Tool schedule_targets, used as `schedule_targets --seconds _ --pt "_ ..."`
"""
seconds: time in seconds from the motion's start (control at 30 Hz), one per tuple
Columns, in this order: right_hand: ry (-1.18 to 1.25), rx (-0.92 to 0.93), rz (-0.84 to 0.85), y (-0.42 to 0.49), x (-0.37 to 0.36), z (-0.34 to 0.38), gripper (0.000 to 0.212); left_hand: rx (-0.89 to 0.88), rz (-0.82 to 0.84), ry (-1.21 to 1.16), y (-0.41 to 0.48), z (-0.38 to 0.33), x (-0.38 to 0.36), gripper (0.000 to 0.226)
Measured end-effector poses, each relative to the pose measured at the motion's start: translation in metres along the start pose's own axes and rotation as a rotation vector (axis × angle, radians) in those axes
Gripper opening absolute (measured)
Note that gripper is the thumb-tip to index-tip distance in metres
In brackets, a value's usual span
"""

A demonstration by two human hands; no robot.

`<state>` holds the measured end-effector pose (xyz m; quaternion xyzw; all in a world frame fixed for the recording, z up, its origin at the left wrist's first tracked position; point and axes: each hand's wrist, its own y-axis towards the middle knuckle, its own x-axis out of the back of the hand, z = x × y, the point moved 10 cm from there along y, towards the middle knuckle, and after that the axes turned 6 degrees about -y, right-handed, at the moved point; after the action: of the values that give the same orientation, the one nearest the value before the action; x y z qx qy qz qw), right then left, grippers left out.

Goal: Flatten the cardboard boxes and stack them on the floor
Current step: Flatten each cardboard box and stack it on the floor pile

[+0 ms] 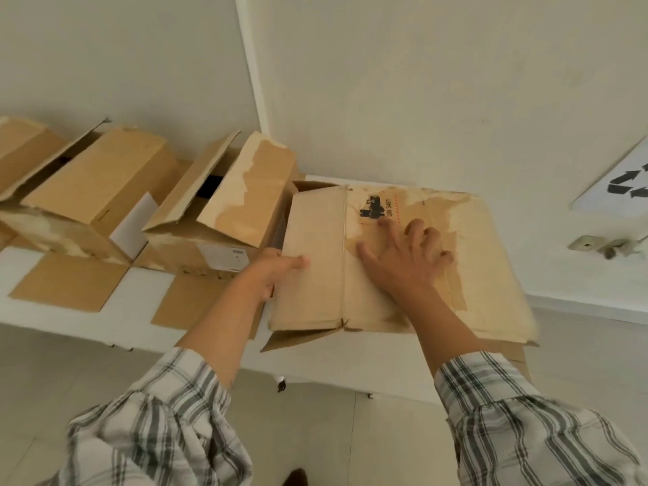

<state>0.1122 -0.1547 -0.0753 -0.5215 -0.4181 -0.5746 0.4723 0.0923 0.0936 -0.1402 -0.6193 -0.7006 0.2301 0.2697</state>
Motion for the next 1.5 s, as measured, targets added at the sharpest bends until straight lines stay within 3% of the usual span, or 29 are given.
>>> schedule_targets --seconds 0.1,0.2,0.33,0.4,0.53,0.6,0.7,0.87,1.3,1.5 --pt "0.021 -0.003 0.125 -0.021 -0.035 -0.013 0.066 -0.114 -0.186 0.048 -0.006 0.016 -0.004 0.046" --pt "0.058 0.035 0.301 -0.04 -0.087 -0.025 0.069 -0.163 -0.267 0.171 -0.002 0.044 -0.015 0.038" --pt "-0.021 0.135 0.493 -0.052 -0.154 -0.046 0.07 -0.21 -0.369 0.371 0.005 0.074 -0.022 0.047" --pt "-0.089 0.193 0.487 -0.052 -0.172 -0.052 0.068 -0.238 -0.395 0.556 0.012 0.079 -0.03 0.057" --pt "-0.125 0.203 0.306 -0.036 -0.174 -0.052 0.06 -0.27 -0.319 1.09 0.033 0.084 -0.058 0.097" --pt "-0.134 0.188 0.254 -0.022 -0.175 -0.05 0.062 -0.362 -0.191 1.228 0.048 0.082 -0.084 0.094" --pt "-0.099 0.174 0.282 0.004 -0.183 -0.047 0.067 -0.455 -0.017 1.222 0.071 0.073 -0.122 0.079" --pt "-0.025 0.141 0.368 0.035 -0.201 -0.047 0.062 -0.469 0.073 1.229 0.108 0.059 -0.158 0.069" --pt "0.061 0.126 0.317 0.035 -0.204 -0.049 0.056 -0.462 0.023 1.302 0.119 0.069 -0.158 0.069" --pt "0.073 0.135 0.208 -0.014 -0.188 -0.063 0.057 -0.608 -0.084 1.214 0.081 0.081 -0.146 0.06"
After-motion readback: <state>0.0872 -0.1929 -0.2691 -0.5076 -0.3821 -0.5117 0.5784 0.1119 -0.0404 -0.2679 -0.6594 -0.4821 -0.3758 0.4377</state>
